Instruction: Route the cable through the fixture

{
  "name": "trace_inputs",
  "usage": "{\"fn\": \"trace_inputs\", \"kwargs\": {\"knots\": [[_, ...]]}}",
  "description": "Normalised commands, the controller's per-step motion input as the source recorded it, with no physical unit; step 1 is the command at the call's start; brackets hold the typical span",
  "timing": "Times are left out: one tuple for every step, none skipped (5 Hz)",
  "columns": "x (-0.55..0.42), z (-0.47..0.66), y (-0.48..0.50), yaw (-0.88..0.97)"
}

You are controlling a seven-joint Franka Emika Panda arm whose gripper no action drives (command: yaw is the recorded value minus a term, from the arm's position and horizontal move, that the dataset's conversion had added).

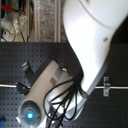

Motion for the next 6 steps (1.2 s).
{"fn": "trace_inputs", "kwargs": {"knots": [[0.028, 0.35, 0.15, 0.14], [-0.146, 0.28, 0.166, 0.11], [-0.262, 0.16, 0.188, 0.11], [-0.272, 0.17, 0.27, 0.14], [-0.219, 0.17, 0.33, 0.17], [-0.166, 0.21, 0.375, 0.19]]}}
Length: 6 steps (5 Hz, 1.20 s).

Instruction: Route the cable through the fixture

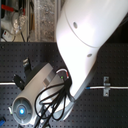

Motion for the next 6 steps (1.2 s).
{"fn": "trace_inputs", "kwargs": {"knots": [[-0.134, 0.2, 0.312, 0.2], [-0.147, 0.22, 0.256, 0.19], [-0.195, 0.18, 0.172, 0.18], [-0.189, 0.17, 0.207, 0.18], [-0.21, 0.21, 0.223, 0.19], [-0.059, 0.26, 0.368, 0.13]]}}
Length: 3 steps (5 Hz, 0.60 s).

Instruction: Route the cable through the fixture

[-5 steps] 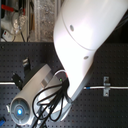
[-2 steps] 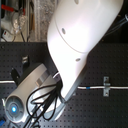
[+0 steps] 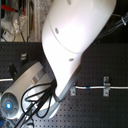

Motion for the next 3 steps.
{"fn": "trace_inputs", "kwargs": {"knots": [[-0.001, 0.25, 0.367, 0.11], [0.0, 0.0, 0.0, 0.0], [-0.038, 0.2, -0.043, 0.03]]}}
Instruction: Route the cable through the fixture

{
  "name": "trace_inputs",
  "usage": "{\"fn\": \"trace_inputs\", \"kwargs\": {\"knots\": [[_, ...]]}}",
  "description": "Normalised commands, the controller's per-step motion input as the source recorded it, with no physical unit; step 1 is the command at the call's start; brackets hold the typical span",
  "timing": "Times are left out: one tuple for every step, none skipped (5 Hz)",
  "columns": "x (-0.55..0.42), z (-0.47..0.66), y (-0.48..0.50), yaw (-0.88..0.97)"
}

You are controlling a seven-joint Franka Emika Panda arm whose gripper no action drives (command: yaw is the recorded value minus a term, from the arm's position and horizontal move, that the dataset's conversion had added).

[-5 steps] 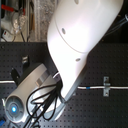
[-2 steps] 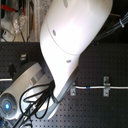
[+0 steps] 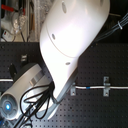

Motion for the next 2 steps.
{"fn": "trace_inputs", "kwargs": {"knots": [[-0.172, 0.09, 0.095, 0.11], [0.021, 0.0, 0.024, 0.0]]}}
